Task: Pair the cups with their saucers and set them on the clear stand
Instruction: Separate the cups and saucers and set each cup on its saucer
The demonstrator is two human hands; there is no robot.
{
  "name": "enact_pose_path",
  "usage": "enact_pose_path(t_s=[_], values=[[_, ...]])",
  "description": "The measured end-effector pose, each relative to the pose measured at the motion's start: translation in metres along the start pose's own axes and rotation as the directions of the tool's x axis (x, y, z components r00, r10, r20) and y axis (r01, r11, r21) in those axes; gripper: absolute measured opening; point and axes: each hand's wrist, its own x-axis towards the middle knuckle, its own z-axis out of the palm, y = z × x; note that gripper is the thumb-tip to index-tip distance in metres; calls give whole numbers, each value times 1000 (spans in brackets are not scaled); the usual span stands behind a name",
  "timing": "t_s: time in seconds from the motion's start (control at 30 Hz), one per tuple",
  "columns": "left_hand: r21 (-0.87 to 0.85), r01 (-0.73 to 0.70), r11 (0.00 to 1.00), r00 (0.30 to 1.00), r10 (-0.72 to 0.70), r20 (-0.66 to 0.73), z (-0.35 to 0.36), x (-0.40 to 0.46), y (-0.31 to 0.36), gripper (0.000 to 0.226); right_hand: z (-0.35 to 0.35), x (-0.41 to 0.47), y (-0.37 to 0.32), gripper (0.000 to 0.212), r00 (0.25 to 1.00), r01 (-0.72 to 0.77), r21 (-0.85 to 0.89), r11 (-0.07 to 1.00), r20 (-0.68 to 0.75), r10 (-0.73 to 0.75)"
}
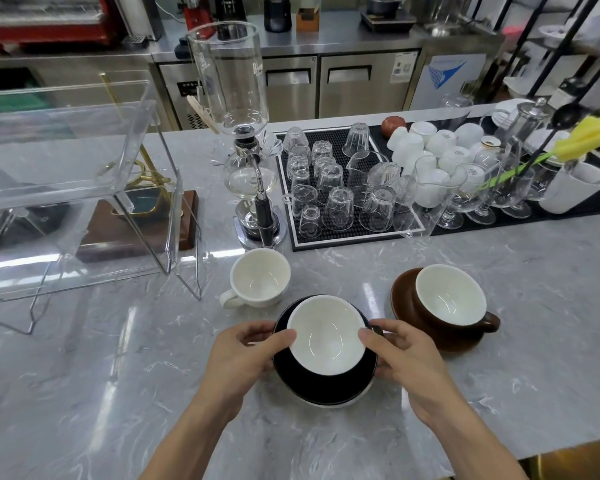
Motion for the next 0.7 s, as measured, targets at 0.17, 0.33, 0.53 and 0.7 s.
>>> enact_pose_path(t_s=[0.17, 0.33, 0.53, 0.7], values=[[16, -68, 998, 997, 69, -37, -4, -1, -2, 64, 3, -4, -4, 36, 997, 81, -43, 996, -10, -81], [-15, -100, 995, 994, 99, -44, -9, -5, -4, 52, 5, -6, -12, 38, 993, 119, -66, 991, 19, -118], [-57, -128, 990, 989, 123, -84, -20, -12, -8, 47, 17, -9, -14, 38, 991, 128, -59, 990, 39, -126], [-93, -131, 987, 981, 116, -156, -37, -17, -15, 56, 36, -10, -12, 37, 989, 139, -75, 987, 70, -134]])
